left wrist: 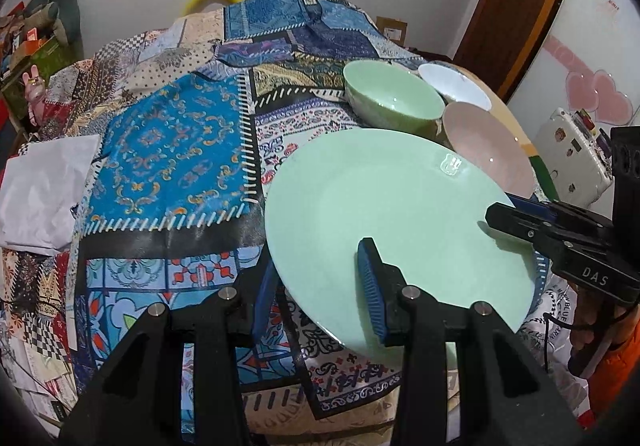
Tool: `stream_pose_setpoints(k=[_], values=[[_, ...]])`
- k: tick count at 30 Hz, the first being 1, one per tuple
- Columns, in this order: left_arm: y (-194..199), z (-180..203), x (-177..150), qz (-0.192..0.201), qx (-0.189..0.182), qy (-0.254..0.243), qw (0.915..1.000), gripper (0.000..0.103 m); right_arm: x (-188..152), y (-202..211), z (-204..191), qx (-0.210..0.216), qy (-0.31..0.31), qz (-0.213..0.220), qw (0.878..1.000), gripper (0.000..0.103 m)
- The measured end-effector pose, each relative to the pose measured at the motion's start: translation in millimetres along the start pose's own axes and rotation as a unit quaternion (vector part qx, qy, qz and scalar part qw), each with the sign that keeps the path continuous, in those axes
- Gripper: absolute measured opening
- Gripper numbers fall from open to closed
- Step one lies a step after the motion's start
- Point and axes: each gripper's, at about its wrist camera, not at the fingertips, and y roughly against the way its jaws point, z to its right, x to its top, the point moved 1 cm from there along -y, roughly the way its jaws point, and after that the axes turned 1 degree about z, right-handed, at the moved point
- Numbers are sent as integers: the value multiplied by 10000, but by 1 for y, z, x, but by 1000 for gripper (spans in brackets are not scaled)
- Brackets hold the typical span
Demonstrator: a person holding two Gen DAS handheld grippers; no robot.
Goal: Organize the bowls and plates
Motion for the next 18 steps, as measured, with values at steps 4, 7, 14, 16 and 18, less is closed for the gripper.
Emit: stream_pose_setpoints(k=[4, 7, 14, 16, 18], values=[[-11, 0, -2, -82, 18, -15, 10000, 40, -5, -4, 6, 13, -95, -78, 9999, 31], [-17, 1, -3, -118, 27, -40, 9999, 40, -7, -8, 8, 19, -139, -154, 9998, 31], [-28, 0, -4, -211, 96, -57, 9997, 40, -12, -14, 11, 26, -215, -268, 9994, 31], [-31, 0, -5, -236, 123, -67, 9996, 40, -14, -15, 12, 18, -212, -306, 9993, 31], [-34, 0, -5, -267, 126, -65, 9995, 40, -15, -17, 13, 8, -214, -338, 9992, 31]])
